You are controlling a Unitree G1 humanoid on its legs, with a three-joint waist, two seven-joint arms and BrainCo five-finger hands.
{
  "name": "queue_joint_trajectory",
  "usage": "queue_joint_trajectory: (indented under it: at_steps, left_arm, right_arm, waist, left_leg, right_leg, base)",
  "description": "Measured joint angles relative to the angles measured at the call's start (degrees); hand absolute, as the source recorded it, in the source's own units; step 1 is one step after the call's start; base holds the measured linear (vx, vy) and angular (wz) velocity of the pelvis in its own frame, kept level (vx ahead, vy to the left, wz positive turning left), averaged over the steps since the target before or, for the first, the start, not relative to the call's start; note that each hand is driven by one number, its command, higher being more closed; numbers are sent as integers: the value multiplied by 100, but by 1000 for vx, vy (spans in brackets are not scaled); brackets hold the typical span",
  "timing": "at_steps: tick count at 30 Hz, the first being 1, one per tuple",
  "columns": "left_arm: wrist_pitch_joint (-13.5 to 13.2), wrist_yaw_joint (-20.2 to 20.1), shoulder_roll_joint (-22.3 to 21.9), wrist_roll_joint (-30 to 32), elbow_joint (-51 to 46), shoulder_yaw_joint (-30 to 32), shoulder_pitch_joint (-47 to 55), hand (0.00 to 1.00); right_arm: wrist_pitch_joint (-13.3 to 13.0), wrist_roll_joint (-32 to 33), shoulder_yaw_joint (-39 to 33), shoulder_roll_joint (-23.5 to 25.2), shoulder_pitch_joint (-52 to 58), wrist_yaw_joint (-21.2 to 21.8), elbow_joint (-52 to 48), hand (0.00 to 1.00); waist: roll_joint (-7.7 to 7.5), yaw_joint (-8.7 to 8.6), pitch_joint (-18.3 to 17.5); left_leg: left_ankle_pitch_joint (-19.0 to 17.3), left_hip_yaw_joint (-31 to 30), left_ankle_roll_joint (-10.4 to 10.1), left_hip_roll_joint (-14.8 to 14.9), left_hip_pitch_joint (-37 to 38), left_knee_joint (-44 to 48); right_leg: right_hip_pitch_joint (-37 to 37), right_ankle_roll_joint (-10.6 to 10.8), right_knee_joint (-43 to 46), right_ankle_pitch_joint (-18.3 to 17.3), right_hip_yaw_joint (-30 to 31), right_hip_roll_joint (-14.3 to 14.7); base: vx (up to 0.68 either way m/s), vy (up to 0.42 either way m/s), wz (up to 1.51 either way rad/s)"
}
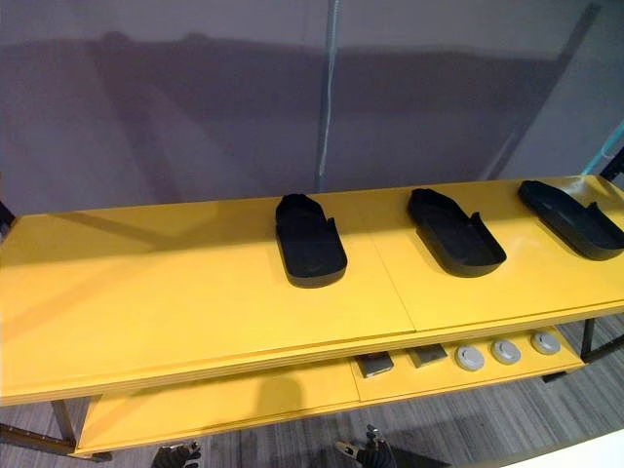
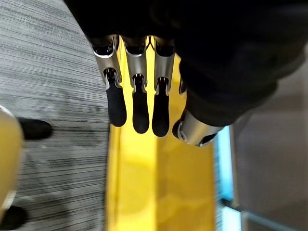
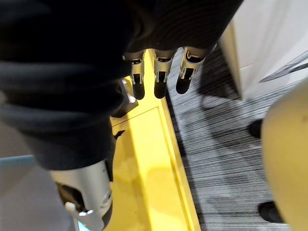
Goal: Walk over and take plastic housings, then place them on the shelf
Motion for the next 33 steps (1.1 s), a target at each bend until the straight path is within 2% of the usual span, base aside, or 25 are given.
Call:
queue_joint_trajectory:
  at_steps: [6, 11, 16, 19, 21, 22, 23, 24, 25, 26, 27, 28, 29, 32, 33]
  left_arm:
    - [-2, 5, 112, 157, 302, -196, -114, 0]
    - [-3, 4, 122, 192, 320, -272, -243, 0]
    - [-6, 6, 59, 193, 312, -275, -380, 0]
    - [-7, 20, 73, 189, 307, -279, -539, 0]
    - [-8, 26, 88, 188, 277, -324, -688, 0]
    - [-8, 26, 43, 189, 164, -345, -732, 0]
    - [-10, 31, 38, 190, 108, -342, -789, 0]
    - [-8, 33, 39, 190, 108, -353, -827, 0]
    - [-7, 33, 38, 190, 97, -358, -845, 0]
    - [-6, 31, 37, 188, 52, -313, -794, 0]
    - [-6, 32, 48, 187, 47, -275, -775, 0]
    - [3, 36, 69, 180, 48, -169, -760, 0]
    - [11, 33, 42, 172, 64, -101, -763, 0]
    - [17, 17, 3, 169, 76, -178, -866, 0]
    - [15, 15, 3, 169, 117, -295, -961, 0]
  right_arm:
    - [0, -6, -48, -41, -222, -33, 265, 0]
    - [8, -18, -87, -46, -353, -41, 283, 0]
    - [30, -30, -86, -57, -410, -65, 234, 0]
    - [69, -44, -79, -6, -436, -92, 57, 0]
    - [76, -43, -81, 42, -412, -96, -83, 0]
    - [80, -42, -83, 69, -421, -96, -94, 0]
    - [85, -42, -84, 87, -451, -96, -181, 0]
    - [86, -42, -88, 92, -438, -96, -236, 0]
    - [83, -43, -90, 99, -369, -96, -238, 0]
    - [80, -45, -92, 135, -317, -96, -208, 0]
    - [76, -45, -88, 158, -332, -94, -142, 0]
    - [83, -53, -86, 181, -462, -94, 54, 0]
    - [84, -118, -69, 124, -588, -96, 91, 0]
    - [87, -157, 47, -126, -805, -99, 326, 0]
    - [97, -168, 71, -186, -795, -95, 412, 0]
  waist:
    - [41, -112, 40]
    - [71, -62, 226]
    - [25, -54, 416]
    - [-29, 70, 550]
    - [-61, 63, 587]
    - [-38, 81, 608]
    - [-31, 89, 623]
    - [-39, 87, 626]
    - [-38, 87, 621]
    - [-176, 94, 523]
    - [-256, 98, 472]
    - [-443, 167, 350]
    - [-405, 274, 308]
    - [-417, 214, 306]
    - [-395, 205, 312]
  left_leg:
    - [-9, 205, 9, -12, 12, -9]
    - [-171, 428, 59, -17, -50, 288]
    - [-320, 624, 162, -31, -312, 690]
    - [-430, 878, 226, -4, -582, 1012]
    - [-499, 874, 300, 44, -917, 1326]
    - [-476, 906, 346, 137, -1112, 1380]
    - [-430, 888, 371, 190, -1203, 1381]
    - [-424, 869, 386, 204, -1204, 1377]
    - [-420, 852, 392, 209, -1199, 1377]
    - [-340, 894, 307, 177, -1217, 1391]
    - [-319, 936, 279, 154, -1230, 1431]
    - [-296, 1139, 253, 160, -1391, 1563]
    - [-222, 1434, 243, 303, -1540, 1578]
    - [-118, 1775, 268, 398, -1667, 1490]
    - [-63, 1851, 190, 442, -1640, 1485]
  right_leg:
    - [-82, 16, -21, 54, 262, 36]
    - [-150, 37, -11, 189, 520, 46]
    - [-413, 126, 113, 302, 757, -24]
    - [-661, 198, 221, 414, 962, -33]
    - [-867, 285, 276, 478, 950, -53]
    - [-1062, 316, 527, 473, 890, -31]
    - [-1394, 182, 1661, 26, 626, -58]
    - [-1455, 223, 2214, -153, 513, -119]
    - [-1436, 316, 2835, -357, 358, -241]
    - [-1207, 368, 3365, -522, 102, -548]
    - [-1106, 414, 3321, -531, -28, -697]
    - [-981, 594, 2711, -656, -341, -848]
    - [-930, 536, 1935, -617, -585, -708]
    - [-672, 292, 670, -461, -345, -555]
    - [-593, 254, 407, -348, -278, -524]
  base:
    - [3, 9, -19]
    - [-74, 28, -28]
    - [-142, 52, -24]
    - [-130, 69, -33]
    - [-150, 55, -8]
    - [-148, 21, -2]
    - [-122, 11, 2]
    - [-42, -40, 9]
    - [8, -109, 7]
    - [24, -142, -2]
    - [57, -185, -40]
    - [32, -155, -106]
    - [14, -152, -128]
    - [-22, -139, -102]
    - [-58, -59, -57]
